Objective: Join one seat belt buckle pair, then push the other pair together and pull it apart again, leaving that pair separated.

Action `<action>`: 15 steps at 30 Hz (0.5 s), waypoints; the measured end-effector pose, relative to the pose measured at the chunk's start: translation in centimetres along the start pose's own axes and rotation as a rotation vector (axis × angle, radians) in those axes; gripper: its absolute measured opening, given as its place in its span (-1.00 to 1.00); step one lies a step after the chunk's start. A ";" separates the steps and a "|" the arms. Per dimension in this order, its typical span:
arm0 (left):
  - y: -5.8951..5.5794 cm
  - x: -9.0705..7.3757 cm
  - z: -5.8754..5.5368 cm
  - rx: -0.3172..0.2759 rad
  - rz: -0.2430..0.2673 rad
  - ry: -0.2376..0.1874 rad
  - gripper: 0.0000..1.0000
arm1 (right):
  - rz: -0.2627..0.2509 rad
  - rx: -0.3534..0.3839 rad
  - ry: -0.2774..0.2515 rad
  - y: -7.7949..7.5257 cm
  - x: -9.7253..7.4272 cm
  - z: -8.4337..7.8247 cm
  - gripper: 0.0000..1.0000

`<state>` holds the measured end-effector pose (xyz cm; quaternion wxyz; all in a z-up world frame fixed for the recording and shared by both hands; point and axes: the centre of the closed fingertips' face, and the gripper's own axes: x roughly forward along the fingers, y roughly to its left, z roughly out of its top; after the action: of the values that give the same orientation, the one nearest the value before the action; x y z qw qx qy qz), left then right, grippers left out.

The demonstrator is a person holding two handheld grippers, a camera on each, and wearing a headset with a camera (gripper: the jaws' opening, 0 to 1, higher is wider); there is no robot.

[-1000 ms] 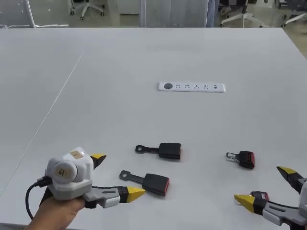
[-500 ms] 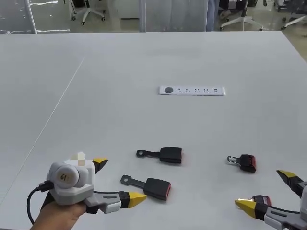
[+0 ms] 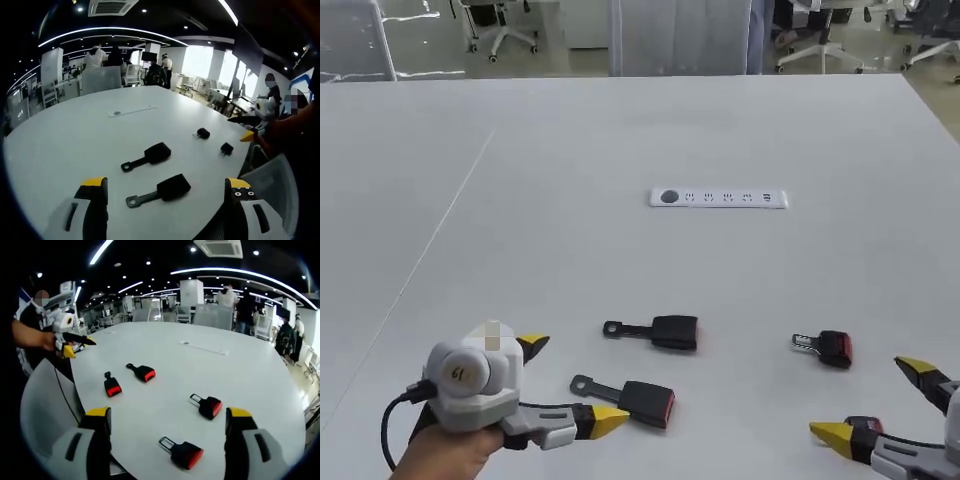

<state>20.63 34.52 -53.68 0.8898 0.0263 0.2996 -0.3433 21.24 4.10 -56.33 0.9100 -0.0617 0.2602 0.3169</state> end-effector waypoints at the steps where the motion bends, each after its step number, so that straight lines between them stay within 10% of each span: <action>1: -0.1 0.0 -0.1 -0.001 -0.001 0.001 0.99 | 0.003 0.001 0.002 0.1 0.0 -0.1 0.91; 15: -0.4 0.1 -0.5 -0.004 -0.003 0.007 0.98 | 0.015 0.016 0.010 0.4 -0.2 -0.7 0.92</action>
<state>20.21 34.29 -54.11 0.8882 0.0250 0.3035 -0.3440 20.60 4.09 -56.78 0.9068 -0.0540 0.2678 0.3212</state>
